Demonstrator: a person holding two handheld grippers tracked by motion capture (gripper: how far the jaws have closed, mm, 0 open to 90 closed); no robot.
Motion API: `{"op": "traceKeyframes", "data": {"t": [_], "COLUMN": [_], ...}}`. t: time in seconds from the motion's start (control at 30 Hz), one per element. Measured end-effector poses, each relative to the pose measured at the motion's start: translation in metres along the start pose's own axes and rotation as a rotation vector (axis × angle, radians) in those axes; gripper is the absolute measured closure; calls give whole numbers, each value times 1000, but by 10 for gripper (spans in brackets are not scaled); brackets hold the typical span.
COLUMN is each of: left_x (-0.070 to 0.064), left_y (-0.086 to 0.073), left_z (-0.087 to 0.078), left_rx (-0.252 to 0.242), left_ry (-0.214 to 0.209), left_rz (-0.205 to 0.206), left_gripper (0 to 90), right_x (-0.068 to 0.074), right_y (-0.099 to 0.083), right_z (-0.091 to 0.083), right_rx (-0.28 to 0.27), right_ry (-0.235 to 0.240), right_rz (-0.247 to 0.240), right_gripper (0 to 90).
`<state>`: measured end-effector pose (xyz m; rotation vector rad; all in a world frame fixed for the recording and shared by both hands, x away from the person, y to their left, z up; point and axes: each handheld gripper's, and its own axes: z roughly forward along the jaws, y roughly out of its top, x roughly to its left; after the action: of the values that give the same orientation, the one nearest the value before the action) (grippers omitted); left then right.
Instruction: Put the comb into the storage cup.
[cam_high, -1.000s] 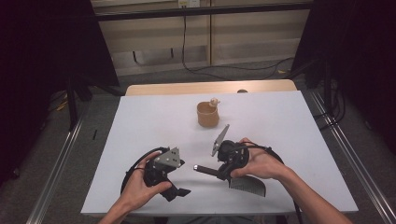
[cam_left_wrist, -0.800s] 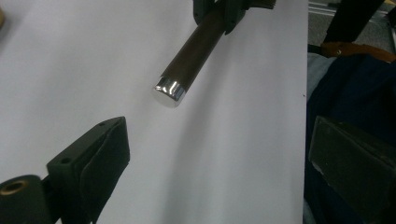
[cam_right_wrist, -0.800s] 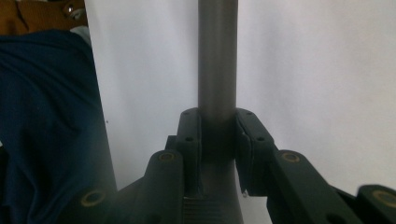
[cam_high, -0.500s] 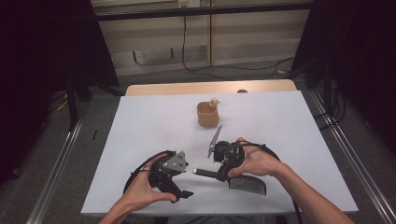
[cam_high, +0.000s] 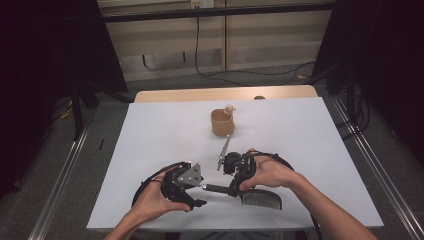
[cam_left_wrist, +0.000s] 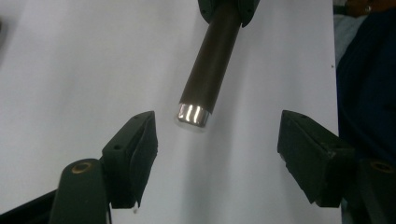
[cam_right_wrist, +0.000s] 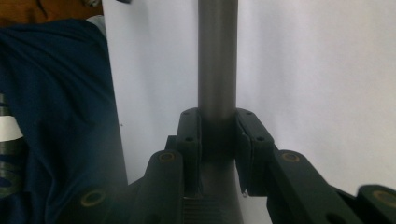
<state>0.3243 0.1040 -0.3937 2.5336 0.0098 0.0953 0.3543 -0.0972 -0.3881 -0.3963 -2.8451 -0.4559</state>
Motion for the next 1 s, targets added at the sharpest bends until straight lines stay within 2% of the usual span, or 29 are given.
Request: {"op": "traceKeyframes", "data": {"t": [0.03,0.13,0.23,0.3,0.4,0.57,0.6,0.7,0.73,0.77,0.8,0.93,1.0], "left_x": [-1,-4,-1,0,0,1,2,1,0,0,0,1,1], "left_y": [1,1,1,1,2,3,4,6,6,6,7,7,8], "left_z": [1,4,4,6,9,12,12,14,14,15,14,16,18], "left_rx": [4,16,14,4,4,-15,-8,-23,-10,-14,2,-19,-12], "left_ry": [-2,5,22,24,38,71,75,75,79,81,81,89,92], "left_rz": [16,43,66,58,95,105,125,117,133,131,158,177,190], "left_gripper": [348,367,398,427,443,462,462,464,468,478,492,513,531], "right_x": [0,-3,-4,-4,-4,-3,-3,-4,-5,-5,-5,-6,-7], "right_y": [1,2,3,3,2,2,3,2,2,1,1,1,1], "right_z": [1,3,3,2,0,1,1,0,0,0,0,-1,-1], "right_rx": [6,22,13,4,6,10,12,11,8,6,5,1,-3], "right_ry": [4,9,10,4,3,19,22,21,20,22,25,27,23], "right_rz": [7,4,4,-2,13,10,13,14,17,13,12,18,29], "right_gripper": [728,729,728,728,729,728,728,728,728,728,728,728,729]}}
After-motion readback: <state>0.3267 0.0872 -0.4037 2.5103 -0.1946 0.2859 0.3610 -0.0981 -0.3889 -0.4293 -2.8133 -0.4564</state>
